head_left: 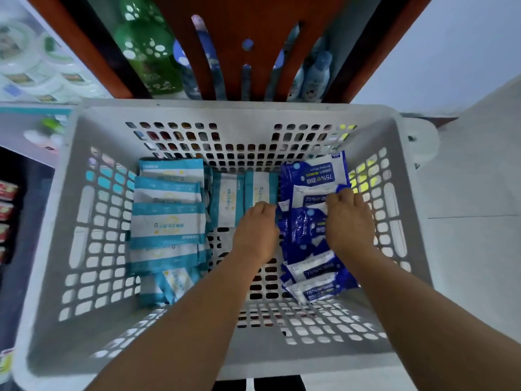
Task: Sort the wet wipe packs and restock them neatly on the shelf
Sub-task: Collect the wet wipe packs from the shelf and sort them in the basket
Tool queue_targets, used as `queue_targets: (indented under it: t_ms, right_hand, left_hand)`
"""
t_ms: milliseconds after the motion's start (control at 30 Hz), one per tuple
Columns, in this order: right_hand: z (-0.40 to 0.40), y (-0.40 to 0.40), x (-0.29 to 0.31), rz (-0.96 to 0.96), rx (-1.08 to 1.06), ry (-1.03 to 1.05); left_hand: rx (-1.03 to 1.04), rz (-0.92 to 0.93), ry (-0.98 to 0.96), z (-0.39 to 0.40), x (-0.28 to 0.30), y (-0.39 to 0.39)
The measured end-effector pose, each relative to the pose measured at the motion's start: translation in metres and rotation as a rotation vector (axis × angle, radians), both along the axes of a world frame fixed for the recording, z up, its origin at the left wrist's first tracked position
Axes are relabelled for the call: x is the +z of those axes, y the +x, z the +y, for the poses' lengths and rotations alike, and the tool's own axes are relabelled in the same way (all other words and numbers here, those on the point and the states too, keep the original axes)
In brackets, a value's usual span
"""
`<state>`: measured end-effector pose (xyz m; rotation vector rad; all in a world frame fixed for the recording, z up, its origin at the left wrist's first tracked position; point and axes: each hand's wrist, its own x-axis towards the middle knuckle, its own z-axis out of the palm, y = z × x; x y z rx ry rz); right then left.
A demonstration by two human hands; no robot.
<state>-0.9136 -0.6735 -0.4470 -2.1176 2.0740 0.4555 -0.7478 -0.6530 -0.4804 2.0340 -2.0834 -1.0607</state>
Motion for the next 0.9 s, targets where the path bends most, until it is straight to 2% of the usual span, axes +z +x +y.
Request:
queue_targets:
  t_ms: [133,200,300,600,833,900]
  right_hand:
    - [-0.001,0.031,0.0,-0.161,0.158,0.009]
    - [-0.003,0.054,-0.006,-0.237,0.245,0.111]
    - [-0.005,0.085,-0.024,-0.236,0.309,0.277]
    - [-0.011,0.114,-0.073,-0.146,0.278,0.489]
    - [0.007,0.111,-0.069,-0.145,0.286,0.484]
    - [0.008,0.109,-0.066,-0.167,0.231,0.485]
  left_hand:
    - [0.026,-0.123,0.165,0.001,-0.008,0.019]
    - [0.032,-0.153,0.227,0.0,-0.013,0.026]
    - [0.02,-0.183,0.284,-0.002,-0.021,0.034]
    - [-0.012,-0.232,0.383,-0.004,-0.041,0.046]
    - [-0.132,-0.227,0.43,0.02,-0.042,0.047]
    - [-0.101,-0.186,0.418,0.022,-0.039,0.049]
